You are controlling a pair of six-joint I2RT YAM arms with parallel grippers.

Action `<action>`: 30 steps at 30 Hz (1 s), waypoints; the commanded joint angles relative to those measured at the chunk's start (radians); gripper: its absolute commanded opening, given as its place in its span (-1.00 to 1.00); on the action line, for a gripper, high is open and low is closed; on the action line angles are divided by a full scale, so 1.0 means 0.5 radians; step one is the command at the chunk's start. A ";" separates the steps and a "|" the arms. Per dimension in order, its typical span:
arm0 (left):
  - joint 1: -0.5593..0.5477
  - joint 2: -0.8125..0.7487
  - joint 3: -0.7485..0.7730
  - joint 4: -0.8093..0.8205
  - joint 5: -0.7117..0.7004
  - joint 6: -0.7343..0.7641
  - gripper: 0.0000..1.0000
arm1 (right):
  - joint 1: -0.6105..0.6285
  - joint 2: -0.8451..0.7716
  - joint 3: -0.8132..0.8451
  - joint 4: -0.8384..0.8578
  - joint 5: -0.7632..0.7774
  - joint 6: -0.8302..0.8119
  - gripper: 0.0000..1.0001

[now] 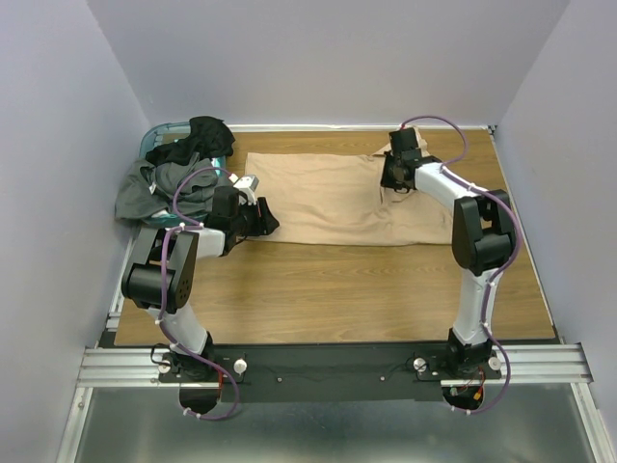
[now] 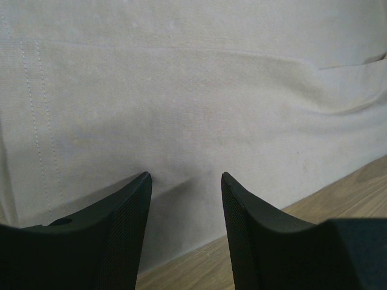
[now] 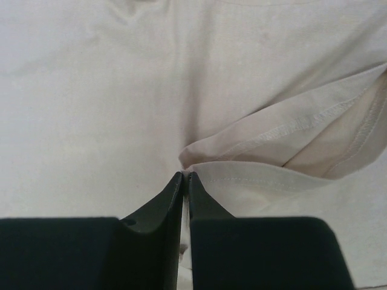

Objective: Fold and stack the t-shirts
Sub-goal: Fold the tshirt

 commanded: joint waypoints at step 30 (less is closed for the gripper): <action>-0.048 -0.068 0.031 0.139 0.056 -0.072 0.16 | -0.020 -0.336 -0.247 -0.003 0.110 -0.008 0.62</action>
